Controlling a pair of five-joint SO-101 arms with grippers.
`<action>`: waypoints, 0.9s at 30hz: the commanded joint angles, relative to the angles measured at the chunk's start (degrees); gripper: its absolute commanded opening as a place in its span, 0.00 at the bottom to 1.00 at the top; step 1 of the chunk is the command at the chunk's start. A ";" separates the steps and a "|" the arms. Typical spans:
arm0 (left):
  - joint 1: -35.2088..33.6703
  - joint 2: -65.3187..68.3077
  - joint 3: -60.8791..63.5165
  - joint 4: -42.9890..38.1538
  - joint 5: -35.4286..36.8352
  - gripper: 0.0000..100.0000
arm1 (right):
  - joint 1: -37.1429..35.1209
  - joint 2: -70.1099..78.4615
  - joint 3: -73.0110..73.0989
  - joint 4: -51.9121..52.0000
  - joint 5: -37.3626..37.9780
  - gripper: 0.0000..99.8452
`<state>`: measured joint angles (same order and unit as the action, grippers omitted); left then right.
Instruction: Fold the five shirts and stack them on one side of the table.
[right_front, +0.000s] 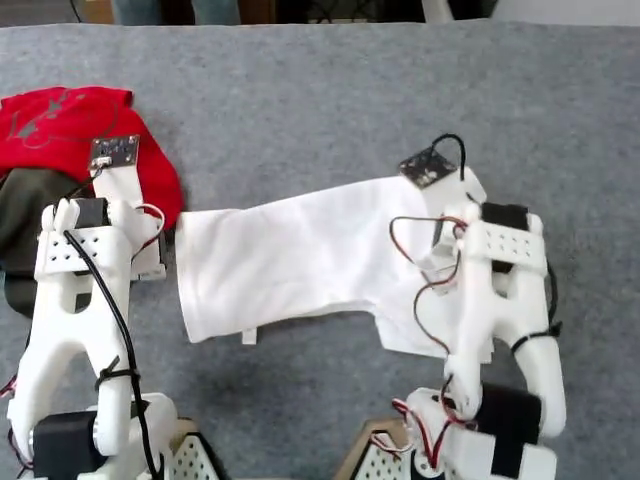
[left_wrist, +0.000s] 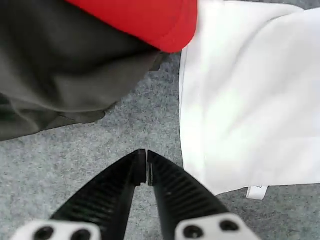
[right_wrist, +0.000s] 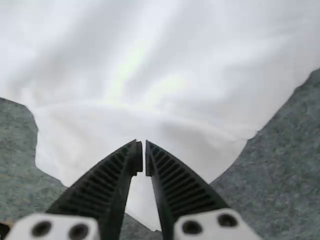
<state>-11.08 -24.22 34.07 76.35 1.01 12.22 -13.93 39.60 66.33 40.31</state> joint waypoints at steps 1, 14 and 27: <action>2.95 -1.05 -0.57 -4.57 0.97 0.03 | 0.88 0.92 -1.01 2.73 -0.62 0.01; 12.26 -1.05 8.40 -19.69 7.38 0.03 | 8.44 -3.12 2.24 4.22 3.25 0.01; 12.26 10.11 3.38 -36.13 12.75 0.03 | 7.91 3.82 -31.87 11.25 -4.84 0.01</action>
<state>1.14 -17.19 41.89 42.07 12.97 19.87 -13.76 15.25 79.16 38.20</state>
